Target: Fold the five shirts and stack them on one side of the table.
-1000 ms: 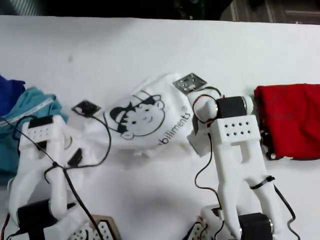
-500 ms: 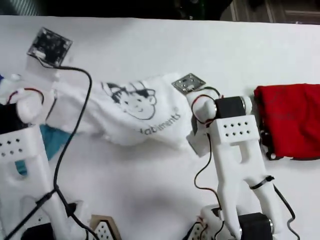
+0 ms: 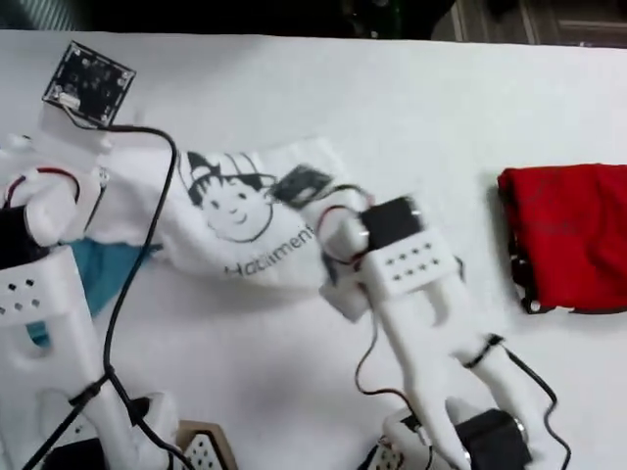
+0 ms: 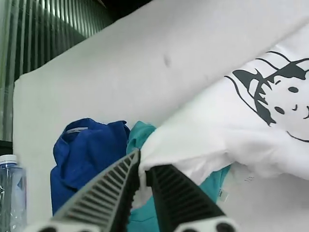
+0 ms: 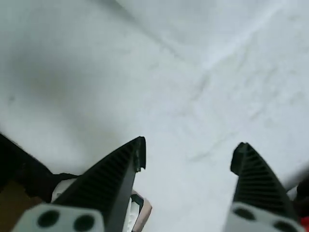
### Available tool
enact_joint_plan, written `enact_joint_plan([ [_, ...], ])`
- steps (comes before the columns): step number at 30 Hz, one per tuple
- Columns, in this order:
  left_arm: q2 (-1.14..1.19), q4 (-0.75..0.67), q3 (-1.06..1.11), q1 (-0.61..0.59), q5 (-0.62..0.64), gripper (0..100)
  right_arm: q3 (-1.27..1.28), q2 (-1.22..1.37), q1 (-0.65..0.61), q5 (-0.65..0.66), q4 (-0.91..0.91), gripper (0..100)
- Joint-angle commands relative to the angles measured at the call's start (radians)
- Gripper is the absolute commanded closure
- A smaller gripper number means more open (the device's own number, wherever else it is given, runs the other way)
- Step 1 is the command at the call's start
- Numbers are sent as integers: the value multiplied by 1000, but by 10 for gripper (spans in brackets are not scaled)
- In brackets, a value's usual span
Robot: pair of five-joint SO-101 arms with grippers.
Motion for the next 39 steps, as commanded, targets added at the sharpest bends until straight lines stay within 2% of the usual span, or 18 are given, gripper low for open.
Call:
enact_joint_plan([
  [1, -35, 3, 15, -15, 12, 978, -38, 73, -59, -6, -65, 681],
  [10, -33, 2, 58, -85, 12, 978, -126, 378, -209, 2, -260, 681],
  [17, -35, 3, 57, -102, 12, 978, -218, 630, -202, 3, -455, 686],
  [19, -35, 3, 55, -101, 12, 978, -282, 687, -177, 3, -460, 735],
  [23, -35, 3, 51, -101, 12, 978, -428, 727, -87, 0, -438, 990],
  [25, -35, 5, 51, -101, 12, 978, -494, 717, -38, 3, -394, 957],
  [26, -35, 5, 51, -101, 12, 978, -529, 714, -13, 11, -364, 972],
  [34, -38, 6, 49, -94, 11, 977, -783, 621, 183, 288, -13, 978],
  [39, -130, 89, 3, -64, 2, 977, -865, 555, 325, 528, 38, 978],
])
